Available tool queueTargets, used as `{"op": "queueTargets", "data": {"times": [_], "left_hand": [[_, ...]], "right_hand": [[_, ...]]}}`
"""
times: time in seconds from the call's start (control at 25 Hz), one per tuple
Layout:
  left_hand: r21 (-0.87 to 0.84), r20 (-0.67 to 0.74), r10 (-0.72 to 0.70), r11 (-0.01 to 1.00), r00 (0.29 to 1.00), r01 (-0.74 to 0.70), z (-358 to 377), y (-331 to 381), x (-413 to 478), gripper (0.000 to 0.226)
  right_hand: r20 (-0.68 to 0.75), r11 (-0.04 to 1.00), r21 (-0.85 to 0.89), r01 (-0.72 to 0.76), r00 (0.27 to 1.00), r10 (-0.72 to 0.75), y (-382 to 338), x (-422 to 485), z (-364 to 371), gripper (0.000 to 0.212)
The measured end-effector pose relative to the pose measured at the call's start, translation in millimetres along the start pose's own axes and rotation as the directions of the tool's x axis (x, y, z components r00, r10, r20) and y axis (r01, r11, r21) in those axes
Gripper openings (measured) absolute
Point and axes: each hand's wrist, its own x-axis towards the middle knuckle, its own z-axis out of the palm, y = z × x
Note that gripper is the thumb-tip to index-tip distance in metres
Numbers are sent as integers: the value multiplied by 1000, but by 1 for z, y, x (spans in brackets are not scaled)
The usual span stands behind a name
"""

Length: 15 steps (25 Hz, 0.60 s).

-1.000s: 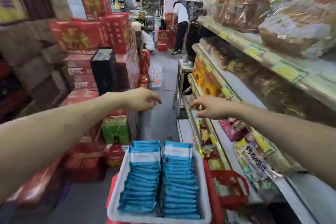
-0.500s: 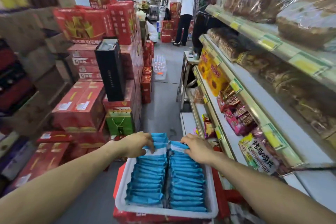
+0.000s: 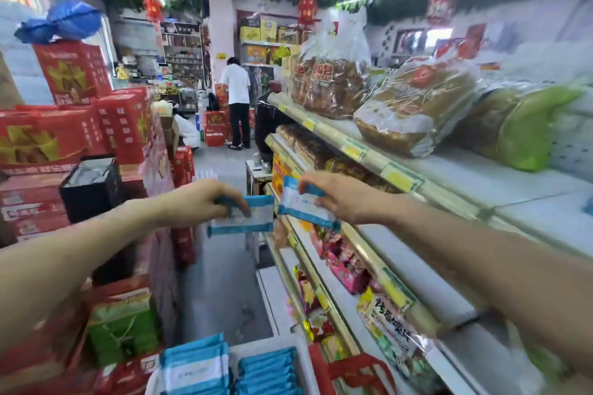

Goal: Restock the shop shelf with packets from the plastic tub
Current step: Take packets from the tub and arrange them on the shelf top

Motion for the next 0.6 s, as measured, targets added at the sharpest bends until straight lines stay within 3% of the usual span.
{"op": "queueTargets", "data": {"times": [0.16,0.32,0.44,0.6], "left_hand": [[-71,-71,216,973,974,-220,-81,104,91,47],[-76,-64,477,873,876,-481,-98,206,164,40],[-78,-12,635,769,772,-634,-82,291,210,38],[-177,29,743,662,668,-729,-46,393,244,42]], "right_hand": [[-105,981,-146,-130,988,115,35,-50,-126,26],[-220,940,-174,-293,942,253,65,-147,-205,34],[-275,860,-170,-481,861,427,87,-249,-239,45],[-333,714,-157,-682,718,611,98,-370,-259,63]]}}
